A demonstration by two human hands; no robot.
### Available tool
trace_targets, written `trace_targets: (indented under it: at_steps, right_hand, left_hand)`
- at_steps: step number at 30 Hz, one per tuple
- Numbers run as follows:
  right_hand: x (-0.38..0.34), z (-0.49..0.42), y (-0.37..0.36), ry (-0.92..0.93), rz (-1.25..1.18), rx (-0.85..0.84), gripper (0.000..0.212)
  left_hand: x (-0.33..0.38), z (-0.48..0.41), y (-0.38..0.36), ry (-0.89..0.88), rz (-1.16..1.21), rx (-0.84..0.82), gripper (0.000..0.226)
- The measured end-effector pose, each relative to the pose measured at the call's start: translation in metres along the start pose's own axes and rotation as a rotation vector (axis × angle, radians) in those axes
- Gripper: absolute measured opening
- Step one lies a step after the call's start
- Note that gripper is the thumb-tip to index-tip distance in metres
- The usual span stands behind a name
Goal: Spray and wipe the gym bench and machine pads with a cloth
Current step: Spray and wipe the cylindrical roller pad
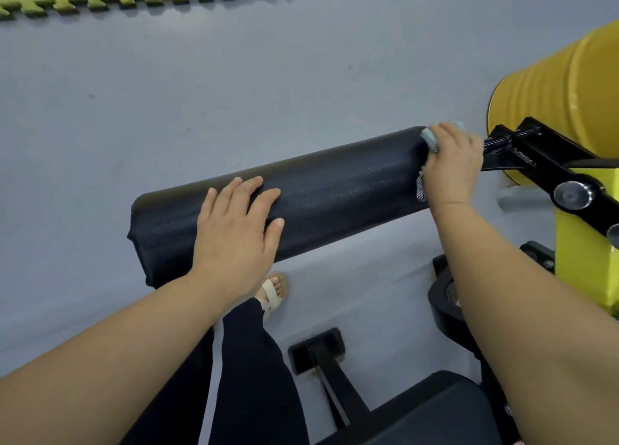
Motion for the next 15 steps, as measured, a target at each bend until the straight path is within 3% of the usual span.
trace_targets:
  at_steps: [3, 5, 8, 11, 15]
  right_hand:
    - [-0.009, 0.002, -0.001, -0.27, -0.113, 0.01, 0.037]
    - [-0.035, 0.016, 0.0, -0.303, -0.214, 0.028, 0.032]
    - [-0.093, 0.055, 0.003, -0.167, -0.356, -0.023, 0.022]
    - [-0.155, 0.11, 0.003, 0.109, -0.527, 0.011, 0.022]
    - [-0.203, 0.16, 0.008, 0.406, -0.669, -0.182, 0.03]
  left_hand:
    - [0.001, -0.002, -0.001, 0.024, -0.002, -0.002, 0.057]
    - [0.002, -0.002, -0.001, 0.019, 0.007, 0.019, 0.056]
    - [-0.001, -0.003, -0.001, 0.017, 0.064, 0.038, 0.057]
    - [-0.014, -0.002, 0.004, 0.073, 0.149, 0.137, 0.056]
    - [-0.049, 0.016, 0.018, 0.259, 0.159, 0.269, 0.055]
Point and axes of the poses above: each hand's wrist, its own z-axis away from the middle knuckle, its own y-axis out of the back of the hand, x = y × z, the point moved 2 cm from there along -z, towards the middle knuckle, and after that the axes turned 7 degrees about -y, right-handed, at the moved point
